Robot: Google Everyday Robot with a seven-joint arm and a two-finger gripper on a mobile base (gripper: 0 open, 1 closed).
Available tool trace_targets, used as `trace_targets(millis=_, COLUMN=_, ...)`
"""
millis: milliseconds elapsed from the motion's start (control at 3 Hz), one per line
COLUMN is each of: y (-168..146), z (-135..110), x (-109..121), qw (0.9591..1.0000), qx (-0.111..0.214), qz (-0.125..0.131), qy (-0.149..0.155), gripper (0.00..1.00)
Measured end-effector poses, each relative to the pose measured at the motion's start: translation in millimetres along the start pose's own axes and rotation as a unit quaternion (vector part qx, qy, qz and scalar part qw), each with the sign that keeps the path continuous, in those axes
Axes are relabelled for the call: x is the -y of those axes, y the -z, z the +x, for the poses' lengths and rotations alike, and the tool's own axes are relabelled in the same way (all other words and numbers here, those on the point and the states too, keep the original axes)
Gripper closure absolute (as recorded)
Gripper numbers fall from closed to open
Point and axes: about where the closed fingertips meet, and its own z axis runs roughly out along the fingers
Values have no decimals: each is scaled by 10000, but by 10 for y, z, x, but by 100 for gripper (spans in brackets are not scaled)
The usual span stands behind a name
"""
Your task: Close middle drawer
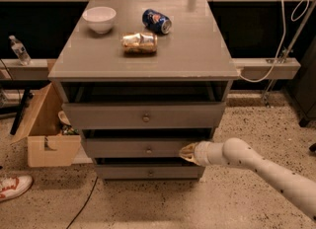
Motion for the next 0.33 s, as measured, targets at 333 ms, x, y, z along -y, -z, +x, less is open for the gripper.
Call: trace_targets(millis=333, y=557, z=57, x=-421, qw=9997, qx=-101, qz=-210, qy=-111, gripper=100)
